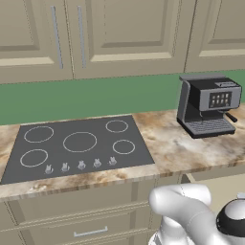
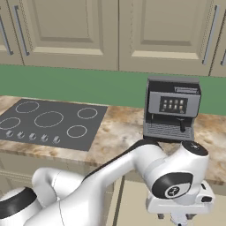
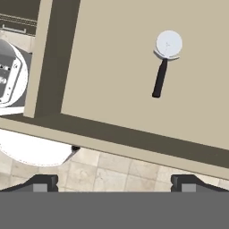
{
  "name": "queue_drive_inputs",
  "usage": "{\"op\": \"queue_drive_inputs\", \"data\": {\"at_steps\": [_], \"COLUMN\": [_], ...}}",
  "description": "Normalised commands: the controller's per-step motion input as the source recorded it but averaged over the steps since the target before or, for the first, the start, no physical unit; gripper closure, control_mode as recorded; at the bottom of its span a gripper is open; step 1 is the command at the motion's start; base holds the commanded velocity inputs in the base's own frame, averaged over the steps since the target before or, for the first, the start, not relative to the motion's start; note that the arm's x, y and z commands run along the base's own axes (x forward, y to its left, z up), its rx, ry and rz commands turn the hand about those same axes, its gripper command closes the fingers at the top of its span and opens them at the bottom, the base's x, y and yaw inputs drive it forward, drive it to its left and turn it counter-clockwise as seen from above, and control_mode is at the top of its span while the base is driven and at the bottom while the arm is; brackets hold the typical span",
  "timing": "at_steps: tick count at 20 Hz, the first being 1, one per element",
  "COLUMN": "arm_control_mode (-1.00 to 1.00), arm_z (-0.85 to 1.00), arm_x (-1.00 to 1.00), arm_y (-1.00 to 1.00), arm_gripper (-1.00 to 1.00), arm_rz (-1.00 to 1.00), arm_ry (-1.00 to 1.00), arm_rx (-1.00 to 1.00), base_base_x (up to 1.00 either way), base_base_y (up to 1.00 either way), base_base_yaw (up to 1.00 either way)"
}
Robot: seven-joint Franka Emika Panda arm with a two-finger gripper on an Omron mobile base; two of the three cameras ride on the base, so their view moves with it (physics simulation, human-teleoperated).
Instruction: Take the pizza cutter from the drawer on the right and place it on the dining counter for cutting.
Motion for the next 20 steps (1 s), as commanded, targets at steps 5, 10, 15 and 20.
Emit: {"op": "queue_drive_inputs", "data": {"at_steps": [5,10,15,20], "arm_control_mode": [-1.0,-1.0,-1.0,-1.0], "arm_z": [-0.22,-0.42,-0.44,-0.25], "arm_x": [0.49,0.13,0.02,0.02], "arm_y": [0.0,0.0,0.0,0.0], "arm_gripper": [-1.0,-1.0,-1.0,-1.0], "arm_rz": [0.0,0.0,0.0,0.0], "arm_ry": [-0.04,-0.04,0.0,0.0], "arm_rx": [0.0,0.0,0.0,0.0], "base_base_x": [0.0,0.0,0.0,0.0], "base_base_y": [0.0,0.0,0.0,0.0], "base_base_yaw": [0.0,0.0,0.0,0.0]}}
